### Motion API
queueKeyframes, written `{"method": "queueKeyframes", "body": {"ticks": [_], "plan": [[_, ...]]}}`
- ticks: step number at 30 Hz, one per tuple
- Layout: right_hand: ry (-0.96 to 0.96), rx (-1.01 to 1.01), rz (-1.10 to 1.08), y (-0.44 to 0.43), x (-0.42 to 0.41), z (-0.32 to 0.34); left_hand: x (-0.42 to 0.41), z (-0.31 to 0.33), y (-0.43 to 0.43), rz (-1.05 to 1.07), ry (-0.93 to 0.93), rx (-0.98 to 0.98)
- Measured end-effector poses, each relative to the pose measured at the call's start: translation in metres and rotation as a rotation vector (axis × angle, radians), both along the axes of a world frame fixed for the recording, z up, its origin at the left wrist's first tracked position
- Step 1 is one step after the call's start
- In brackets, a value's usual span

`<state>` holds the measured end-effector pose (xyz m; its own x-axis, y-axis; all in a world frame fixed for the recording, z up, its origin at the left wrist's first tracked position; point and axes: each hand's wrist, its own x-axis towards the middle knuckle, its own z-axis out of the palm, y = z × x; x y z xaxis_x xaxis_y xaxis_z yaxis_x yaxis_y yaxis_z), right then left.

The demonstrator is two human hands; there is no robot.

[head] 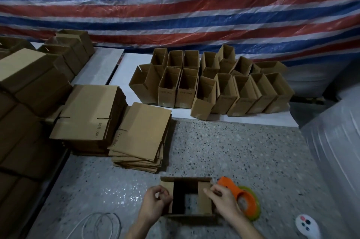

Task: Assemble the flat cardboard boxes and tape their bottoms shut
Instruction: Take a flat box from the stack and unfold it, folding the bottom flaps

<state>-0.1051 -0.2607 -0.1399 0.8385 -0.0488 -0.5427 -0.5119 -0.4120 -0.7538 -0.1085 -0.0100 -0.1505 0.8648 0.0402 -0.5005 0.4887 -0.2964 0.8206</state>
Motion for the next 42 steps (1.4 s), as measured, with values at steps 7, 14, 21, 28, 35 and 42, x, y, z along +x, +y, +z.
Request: {"method": "queueKeyframes", "body": {"ticks": [7, 14, 21, 28, 35, 42], "plan": [[-0.046, -0.001, 0.049, 0.004, -0.022, -0.004, -0.009, 0.008, 0.010, -0.040, 0.046, -0.158], [-0.084, 0.113, -0.005, -0.003, -0.027, -0.008, -0.035, 0.006, 0.042, -0.349, 0.119, -0.172], [-0.026, 0.115, 0.186, -0.021, -0.050, -0.017, -0.040, -0.003, 0.036, -0.222, -0.013, -0.178], [-0.122, 0.056, 0.096, -0.007, -0.045, -0.018, -0.040, -0.008, 0.016, -0.083, -0.078, -0.064], [-0.213, -0.082, -0.152, 0.015, -0.036, -0.020, -0.034, -0.019, -0.013, 0.205, -0.114, 0.053], [-0.243, -0.081, -0.053, 0.020, -0.027, -0.009, -0.038, -0.010, -0.021, 0.101, -0.162, 0.399]]}}
